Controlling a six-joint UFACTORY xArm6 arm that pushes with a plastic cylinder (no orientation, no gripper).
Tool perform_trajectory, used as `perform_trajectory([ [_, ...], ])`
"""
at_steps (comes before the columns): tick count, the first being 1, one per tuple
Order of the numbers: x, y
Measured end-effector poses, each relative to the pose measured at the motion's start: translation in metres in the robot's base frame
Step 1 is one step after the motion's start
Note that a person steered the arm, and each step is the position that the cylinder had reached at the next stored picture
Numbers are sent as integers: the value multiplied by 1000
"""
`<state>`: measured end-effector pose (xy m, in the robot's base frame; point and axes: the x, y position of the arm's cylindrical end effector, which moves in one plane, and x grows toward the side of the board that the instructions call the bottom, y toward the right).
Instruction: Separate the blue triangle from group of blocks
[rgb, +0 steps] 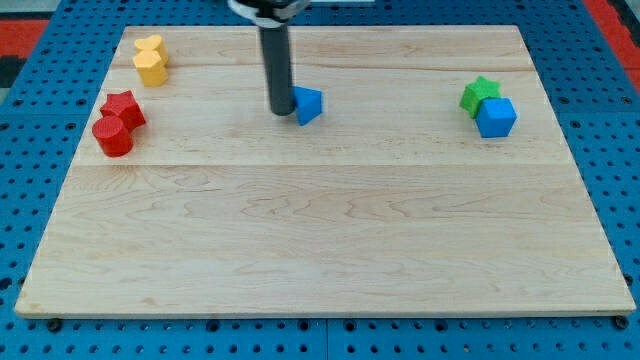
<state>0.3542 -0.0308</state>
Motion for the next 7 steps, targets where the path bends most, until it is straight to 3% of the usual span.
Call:
perform_trajectory([
  [3,-8,166],
  [4,1,159],
  [6,1,89],
  [7,1,89],
])
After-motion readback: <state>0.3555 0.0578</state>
